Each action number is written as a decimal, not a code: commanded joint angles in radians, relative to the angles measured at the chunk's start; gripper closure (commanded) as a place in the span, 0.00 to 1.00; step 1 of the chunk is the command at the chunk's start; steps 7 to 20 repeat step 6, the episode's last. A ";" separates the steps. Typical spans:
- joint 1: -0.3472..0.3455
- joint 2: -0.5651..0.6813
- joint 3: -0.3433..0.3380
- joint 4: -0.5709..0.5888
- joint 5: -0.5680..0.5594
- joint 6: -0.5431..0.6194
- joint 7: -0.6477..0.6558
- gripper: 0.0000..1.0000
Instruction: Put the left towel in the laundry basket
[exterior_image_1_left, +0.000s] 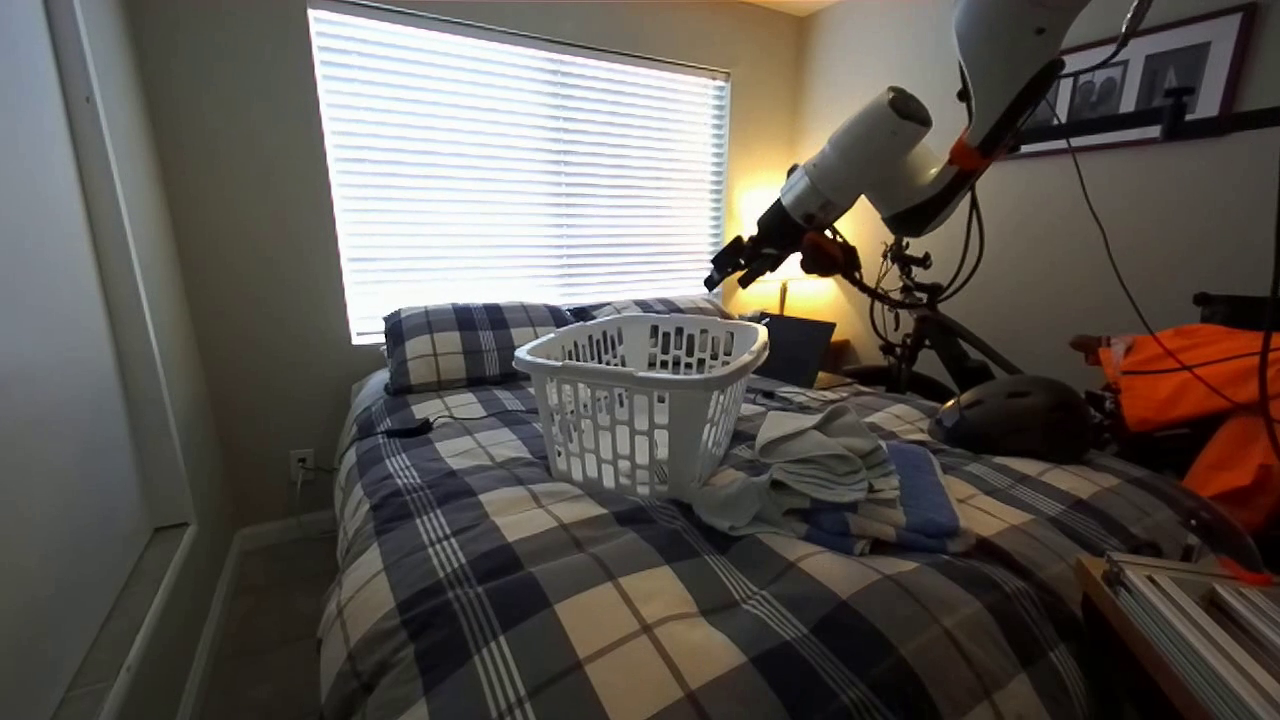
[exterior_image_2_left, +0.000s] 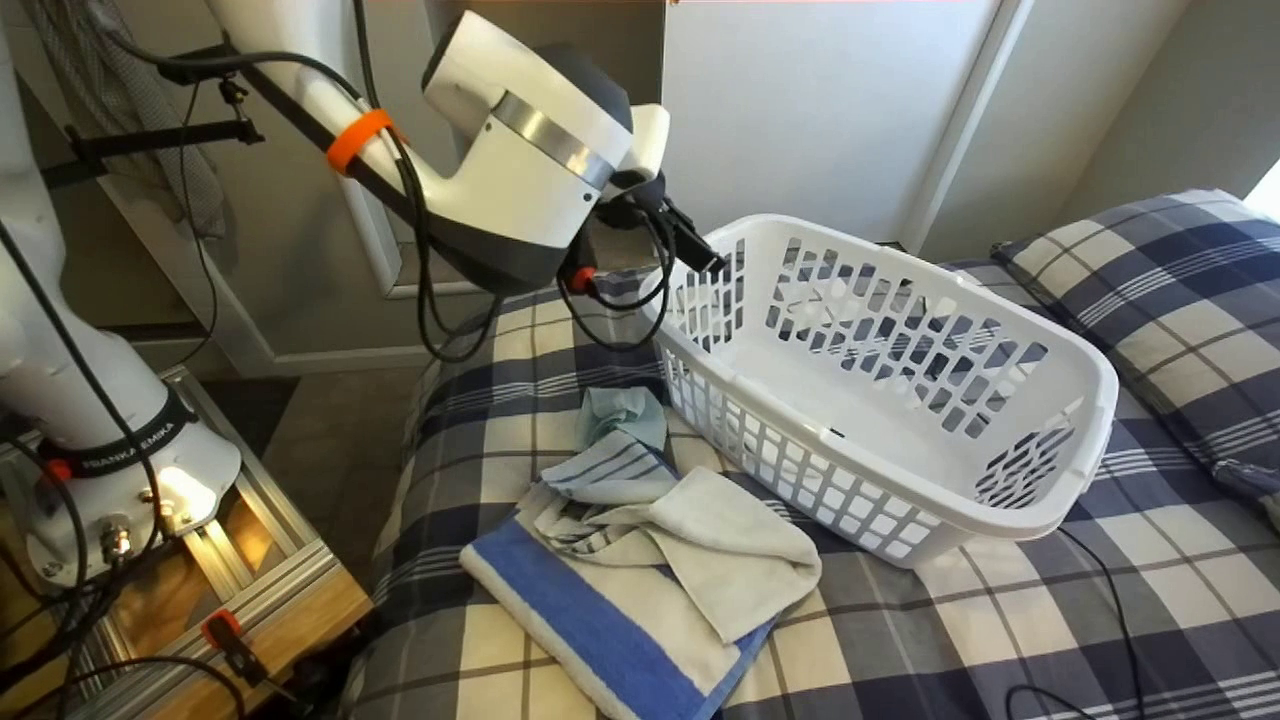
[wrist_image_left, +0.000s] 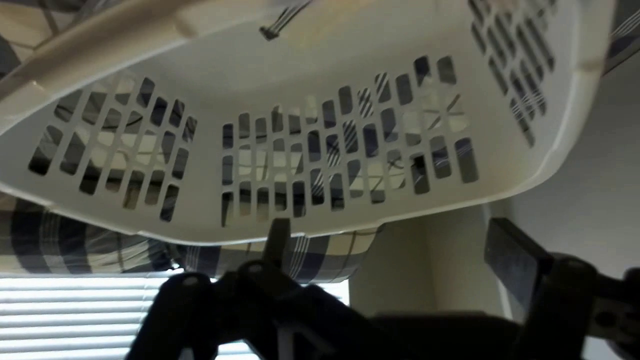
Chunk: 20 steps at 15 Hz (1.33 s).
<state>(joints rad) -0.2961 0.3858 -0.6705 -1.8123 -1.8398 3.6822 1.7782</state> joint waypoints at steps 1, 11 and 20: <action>0.063 0.002 -0.079 0.045 -0.245 0.207 0.179 0.00; 0.057 -0.001 -0.075 0.036 -0.248 0.244 0.148 0.00; 0.057 -0.001 -0.075 0.036 -0.248 0.244 0.148 0.00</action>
